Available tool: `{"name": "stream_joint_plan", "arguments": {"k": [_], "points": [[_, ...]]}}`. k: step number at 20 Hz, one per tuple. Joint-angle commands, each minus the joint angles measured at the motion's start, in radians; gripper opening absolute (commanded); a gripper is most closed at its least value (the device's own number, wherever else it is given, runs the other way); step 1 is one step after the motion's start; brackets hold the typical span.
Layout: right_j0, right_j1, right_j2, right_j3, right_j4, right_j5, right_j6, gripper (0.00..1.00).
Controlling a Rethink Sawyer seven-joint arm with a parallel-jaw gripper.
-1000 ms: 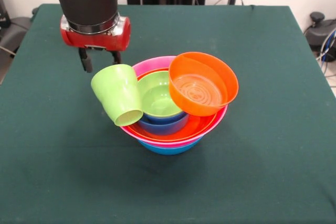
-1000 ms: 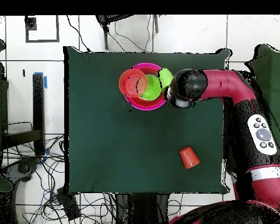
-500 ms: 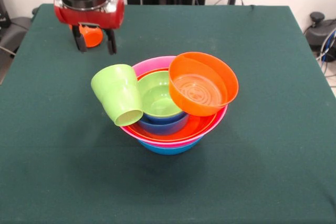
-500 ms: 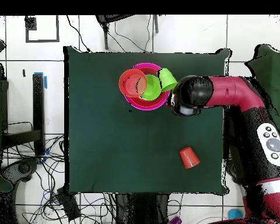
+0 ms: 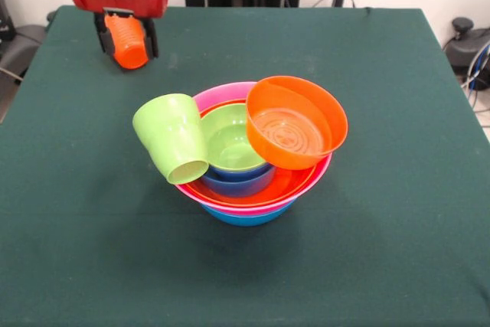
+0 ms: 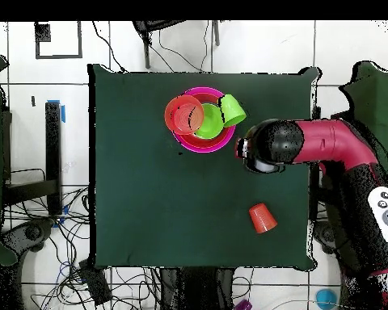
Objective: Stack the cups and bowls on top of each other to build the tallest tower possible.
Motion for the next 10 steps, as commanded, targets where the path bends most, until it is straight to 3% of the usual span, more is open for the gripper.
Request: {"name": "stream_joint_plan", "arguments": {"k": [1,10], "points": [[0.013,-0.013,-0.023,0.151,-0.022,-0.092,-0.083,1.0],[0.024,-0.018,-0.05,0.197,-0.021,-0.111,-0.032,1.0]]}}
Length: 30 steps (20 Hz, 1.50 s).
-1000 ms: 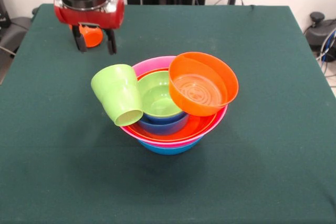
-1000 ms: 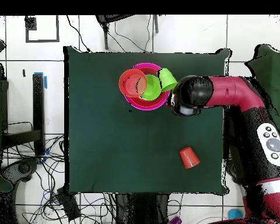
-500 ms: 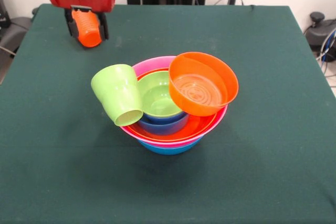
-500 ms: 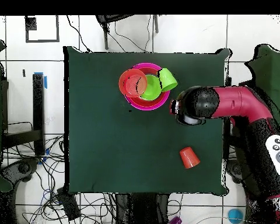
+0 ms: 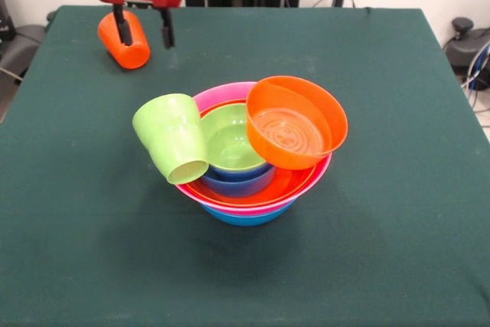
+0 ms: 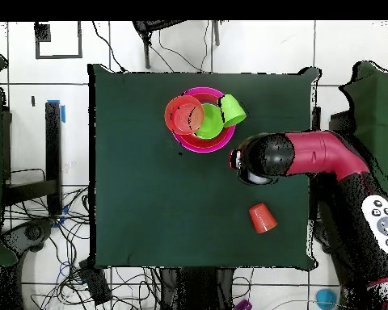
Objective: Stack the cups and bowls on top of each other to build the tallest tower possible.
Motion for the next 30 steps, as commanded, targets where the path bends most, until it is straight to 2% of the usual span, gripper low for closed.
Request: {"name": "stream_joint_plan", "arguments": {"k": [1,3,5,8,12,20,25,30], "points": [[0.031,0.01,-0.049,0.102,-0.021,-0.067,-0.03,1.0],[0.029,-0.006,-0.046,0.122,-0.011,-0.069,-0.018,1.0],[0.027,-0.057,-0.04,0.167,0.022,-0.047,0.0,1.0],[0.007,-0.187,-0.011,0.284,0.105,-0.016,0.008,1.0],[-0.012,-0.289,-0.001,0.368,0.175,-0.02,-0.002,1.0],[-0.06,-0.386,-0.009,0.447,0.2,-0.049,-0.075,1.0],[-0.083,-0.427,-0.011,0.484,0.2,-0.067,-0.08,1.0],[-0.115,-0.507,0.023,0.567,0.264,-0.062,-0.12,1.0]]}}
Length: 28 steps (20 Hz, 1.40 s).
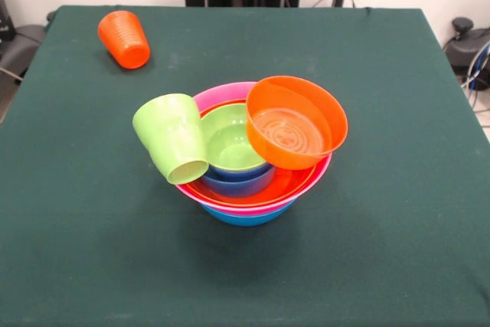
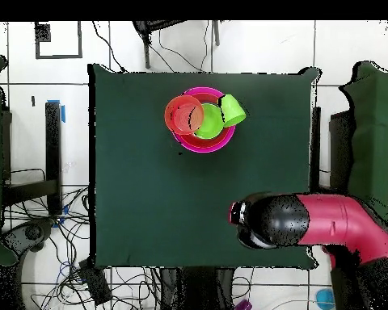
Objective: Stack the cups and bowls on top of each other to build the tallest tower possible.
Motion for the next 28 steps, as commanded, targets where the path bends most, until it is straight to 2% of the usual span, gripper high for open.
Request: {"name": "stream_joint_plan", "arguments": {"k": [1,6,9,12,16,28], "points": [[-0.006,-0.079,0.026,0.157,0.048,-0.06,-0.126,1.0],[-0.047,-0.191,0.051,0.197,0.143,0.005,-0.215,1.0],[-0.073,-0.207,0.062,0.229,0.148,-0.019,-0.247,1.0],[-0.079,-0.14,0.064,0.234,0.083,-0.087,-0.214,1.0],[-0.076,-0.086,0.056,0.236,0.026,-0.147,-0.173,1.0],[-0.074,0.015,0.035,0.224,-0.076,-0.226,-0.132,1.0]]}}
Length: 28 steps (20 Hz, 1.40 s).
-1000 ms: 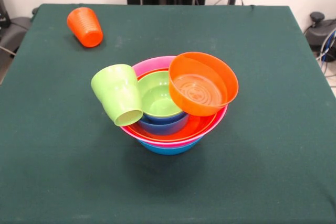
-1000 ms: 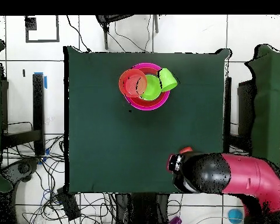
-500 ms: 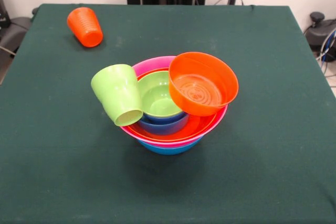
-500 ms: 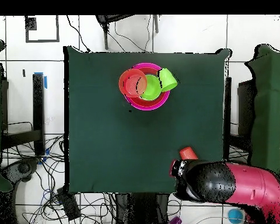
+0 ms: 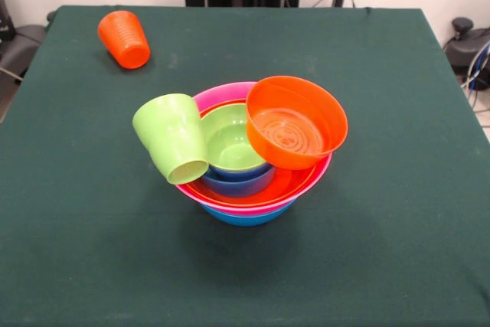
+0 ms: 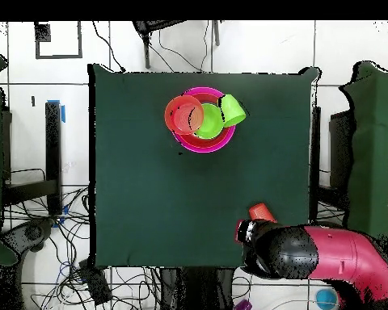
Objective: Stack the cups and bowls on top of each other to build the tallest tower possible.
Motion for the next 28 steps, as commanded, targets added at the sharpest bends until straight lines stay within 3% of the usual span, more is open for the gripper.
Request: {"name": "stream_joint_plan", "arguments": {"k": [1,6,18,28], "points": [[0.015,0.124,0.014,0.074,-0.11,-0.1,-0.127,1.0],[0.031,0.187,-0.013,0.053,-0.171,-0.175,-0.072,1.0],[0.041,0.297,-0.008,-0.012,-0.26,-0.194,-0.091,1.0],[0.097,0.361,-0.027,-0.125,-0.265,-0.049,-0.098,1.0]]}}
